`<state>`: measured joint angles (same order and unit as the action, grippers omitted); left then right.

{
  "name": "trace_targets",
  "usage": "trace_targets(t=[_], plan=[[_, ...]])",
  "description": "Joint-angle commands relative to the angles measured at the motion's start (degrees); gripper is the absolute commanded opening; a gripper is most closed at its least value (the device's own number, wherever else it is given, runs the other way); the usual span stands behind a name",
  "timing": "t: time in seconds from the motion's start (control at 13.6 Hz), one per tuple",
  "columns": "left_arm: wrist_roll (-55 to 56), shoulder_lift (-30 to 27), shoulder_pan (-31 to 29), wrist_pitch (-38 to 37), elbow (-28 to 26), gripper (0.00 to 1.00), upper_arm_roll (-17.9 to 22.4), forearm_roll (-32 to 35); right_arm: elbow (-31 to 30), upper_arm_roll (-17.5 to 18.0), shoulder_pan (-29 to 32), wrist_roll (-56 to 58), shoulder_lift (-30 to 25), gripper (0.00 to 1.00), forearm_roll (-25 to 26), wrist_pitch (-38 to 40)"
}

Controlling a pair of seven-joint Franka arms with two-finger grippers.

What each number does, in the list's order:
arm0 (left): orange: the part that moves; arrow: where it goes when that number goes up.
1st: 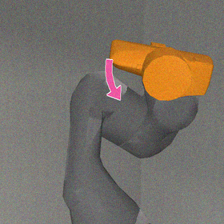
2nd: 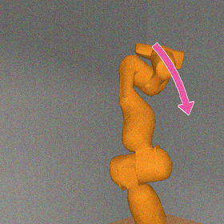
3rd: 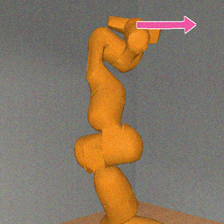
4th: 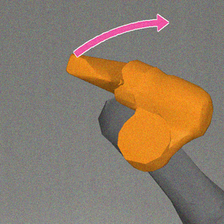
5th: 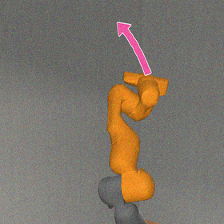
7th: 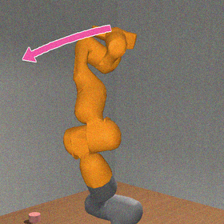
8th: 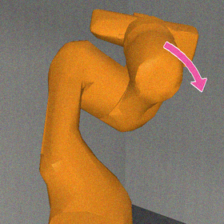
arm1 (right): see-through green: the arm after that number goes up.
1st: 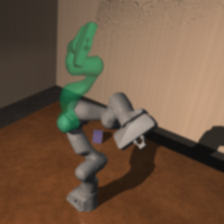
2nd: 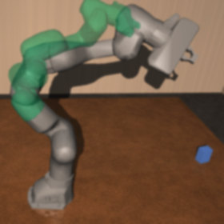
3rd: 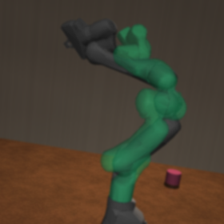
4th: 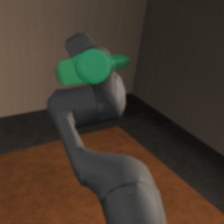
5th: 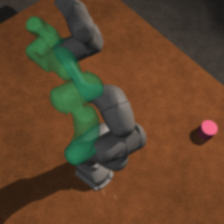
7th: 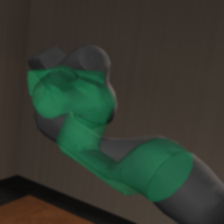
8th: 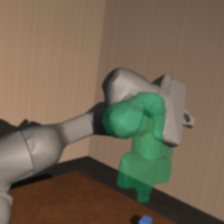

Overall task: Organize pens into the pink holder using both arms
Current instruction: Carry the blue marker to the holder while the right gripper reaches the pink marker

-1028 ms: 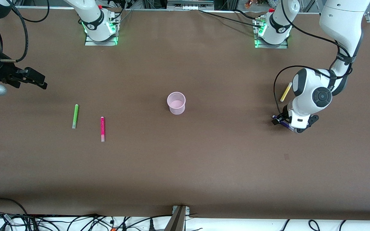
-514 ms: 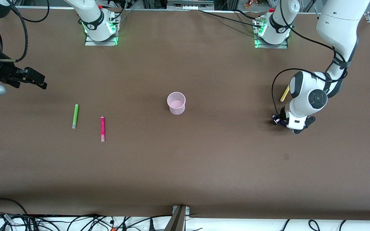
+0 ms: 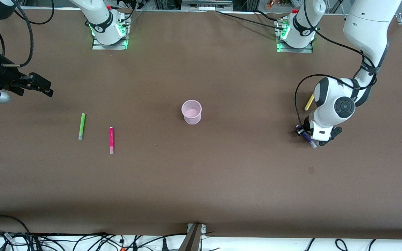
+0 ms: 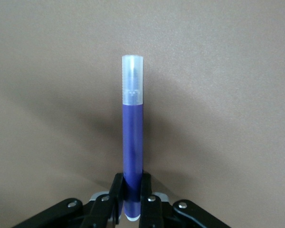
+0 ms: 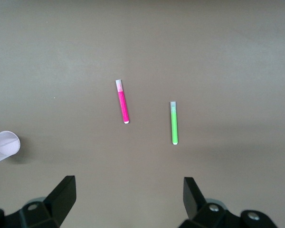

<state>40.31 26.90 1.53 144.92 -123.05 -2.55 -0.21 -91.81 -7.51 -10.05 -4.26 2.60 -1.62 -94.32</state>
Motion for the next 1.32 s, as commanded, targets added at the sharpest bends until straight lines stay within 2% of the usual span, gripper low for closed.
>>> trace_targets(t=[0.0, 0.15, 0.22, 0.37, 0.51, 0.59, 0.73, 0.88, 1.03, 1.17, 1.25], plan=[[0.1, -0.3, 0.8, -0.3, 0.3, 0.00, 0.1, 1.2, 1.3, -0.1, -0.3, -0.6, 0.2, 1.00, 0.1, 1.2], [0.7, -1.8, 1.5, -0.9, 1.7, 0.00, 0.1, 1.2, 1.3, -0.1, -0.3, -0.7, 0.4, 1.00, 0.4, 1.2], [0.9, -3.0, 1.8, -4.4, 3.6, 0.00, -0.5, 1.1, 1.3, -0.2, -0.1, 0.3, 0.6, 1.00, 0.3, 1.2], [1.4, -4.0, 1.7, -15.8, 10.4, 0.00, -3.4, 0.3, 1.5, -0.3, -0.3, 0.2, 3.4, 1.00, 1.1, 0.9], [4.9, -4.0, 1.8, -26.7, 18.2, 0.00, -8.1, 0.0, 1.5, -0.2, -0.3, 1.3, 6.6, 1.00, 2.2, 1.1], [6.6, -3.6, 1.8, -30.6, 21.6, 0.00, -10.7, -2.7, 1.5, -0.2, -0.3, 2.7, 9.1, 1.00, 2.2, 1.2], [9.0, -3.6, 2.1, -33.9, 25.3, 0.00, -13.8, -10.6, 1.0, -0.1, -0.5, 3.0, 9.6, 1.00, 1.8, 0.9], [11.6, -3.6, 2.1, -35.6, 27.1, 0.00, -17.7, -17.4, -3.4, 0.2, -1.2, 2.0, 9.7, 1.00, 1.1, -3.5], [17.2, -3.3, 2.8, -36.0, 27.2, 0.00, -21.9, -21.1, -10.8, 1.1, -1.7, -1.0, 9.2, 1.00, -1.5, -11.3], [20.6, -1.5, 5.2, -35.7, 27.9, 0.00, -23.9, -23.4, -16.3, 2.5, -2.0, -3.0, 9.2, 1.00, -2.4, -17.6], [21.0, 0.1, 7.5, -35.6, 30.3, 0.00, -23.9, -25.8, -19.4, 2.9, -2.0, -3.1, 9.3, 1.00, -2.5, -22.5]])
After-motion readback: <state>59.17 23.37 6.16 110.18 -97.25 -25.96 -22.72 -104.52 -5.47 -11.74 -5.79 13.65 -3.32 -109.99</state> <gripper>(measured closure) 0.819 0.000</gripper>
